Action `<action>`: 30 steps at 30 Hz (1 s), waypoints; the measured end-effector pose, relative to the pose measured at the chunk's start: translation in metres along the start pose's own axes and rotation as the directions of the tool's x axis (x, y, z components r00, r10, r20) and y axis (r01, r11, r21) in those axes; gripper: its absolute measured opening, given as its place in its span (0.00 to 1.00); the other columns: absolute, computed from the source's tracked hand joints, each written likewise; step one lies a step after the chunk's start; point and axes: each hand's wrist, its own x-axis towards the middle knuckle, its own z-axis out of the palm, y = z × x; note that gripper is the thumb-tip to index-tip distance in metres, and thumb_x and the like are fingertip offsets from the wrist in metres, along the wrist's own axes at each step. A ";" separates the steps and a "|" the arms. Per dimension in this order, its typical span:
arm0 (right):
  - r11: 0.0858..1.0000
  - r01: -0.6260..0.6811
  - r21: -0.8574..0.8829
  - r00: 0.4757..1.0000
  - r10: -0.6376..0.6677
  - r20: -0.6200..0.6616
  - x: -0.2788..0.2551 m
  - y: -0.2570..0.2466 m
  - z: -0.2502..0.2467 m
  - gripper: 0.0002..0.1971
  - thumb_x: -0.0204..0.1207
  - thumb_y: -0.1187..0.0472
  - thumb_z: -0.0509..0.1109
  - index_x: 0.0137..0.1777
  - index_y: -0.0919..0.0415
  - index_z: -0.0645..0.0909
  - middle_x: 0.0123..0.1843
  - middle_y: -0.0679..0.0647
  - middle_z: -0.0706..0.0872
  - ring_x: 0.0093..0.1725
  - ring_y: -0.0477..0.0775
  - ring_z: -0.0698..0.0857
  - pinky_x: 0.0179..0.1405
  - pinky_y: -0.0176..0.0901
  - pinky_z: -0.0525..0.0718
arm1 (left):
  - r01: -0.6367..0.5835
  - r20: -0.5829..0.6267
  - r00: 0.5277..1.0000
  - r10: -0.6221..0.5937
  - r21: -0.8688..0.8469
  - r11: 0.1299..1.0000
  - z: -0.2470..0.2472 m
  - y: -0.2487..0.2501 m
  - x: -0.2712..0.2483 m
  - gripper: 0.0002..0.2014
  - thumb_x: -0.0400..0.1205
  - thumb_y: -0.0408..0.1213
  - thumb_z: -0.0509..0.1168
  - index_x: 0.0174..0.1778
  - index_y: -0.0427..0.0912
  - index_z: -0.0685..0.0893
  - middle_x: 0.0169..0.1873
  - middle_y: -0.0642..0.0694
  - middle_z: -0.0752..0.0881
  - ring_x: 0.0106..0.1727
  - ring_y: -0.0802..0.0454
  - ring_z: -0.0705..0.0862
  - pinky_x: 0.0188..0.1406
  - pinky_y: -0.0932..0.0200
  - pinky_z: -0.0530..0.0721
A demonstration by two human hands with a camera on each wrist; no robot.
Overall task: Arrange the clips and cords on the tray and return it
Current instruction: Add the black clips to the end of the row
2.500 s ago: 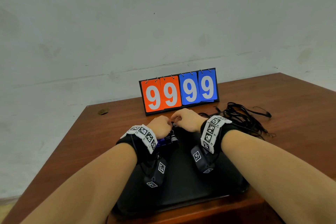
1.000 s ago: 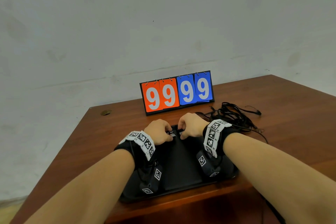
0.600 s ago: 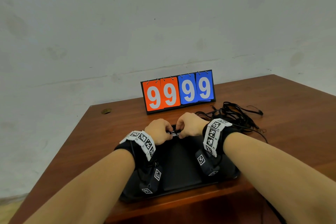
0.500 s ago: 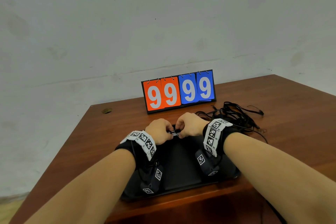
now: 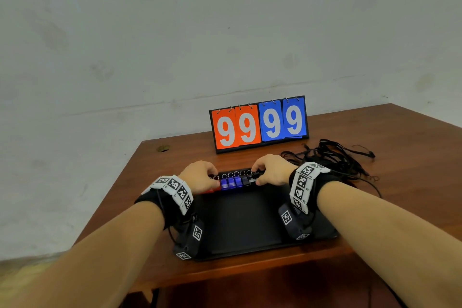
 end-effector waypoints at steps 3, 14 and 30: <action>1.000 -0.007 -0.002 1.000 0.007 0.001 0.000 -0.002 0.003 0.21 0.73 0.55 0.78 0.66 0.53 0.83 0.68 0.51 0.81 0.66 0.54 0.80 0.66 0.44 0.78 | -0.007 0.014 1.000 0.006 0.056 0.998 0.003 -0.006 -0.005 0.20 0.78 0.44 0.74 0.66 0.49 0.83 0.61 0.52 0.82 0.59 0.55 0.81 0.59 0.60 0.78; 1.000 0.008 -0.025 1.000 -0.008 0.023 0.005 -0.010 0.007 0.17 0.76 0.60 0.75 0.65 0.53 0.84 0.67 0.51 0.81 0.64 0.52 0.81 0.59 0.39 0.77 | -0.020 -0.004 1.000 0.021 0.061 0.998 0.007 -0.011 -0.001 0.14 0.81 0.37 0.72 0.63 0.48 0.86 0.65 0.50 0.81 0.62 0.52 0.81 0.62 0.59 0.78; 0.999 0.014 0.034 0.999 -0.013 -0.032 -0.040 -0.020 -0.025 0.20 0.78 0.57 0.73 0.69 0.57 0.81 0.69 0.52 0.82 0.67 0.52 0.80 0.64 0.41 0.76 | -0.052 -0.101 0.994 0.052 0.007 0.999 -0.005 0.028 -0.024 0.14 0.82 0.35 0.69 0.64 0.45 0.84 0.60 0.50 0.84 0.52 0.54 0.86 0.55 0.59 0.85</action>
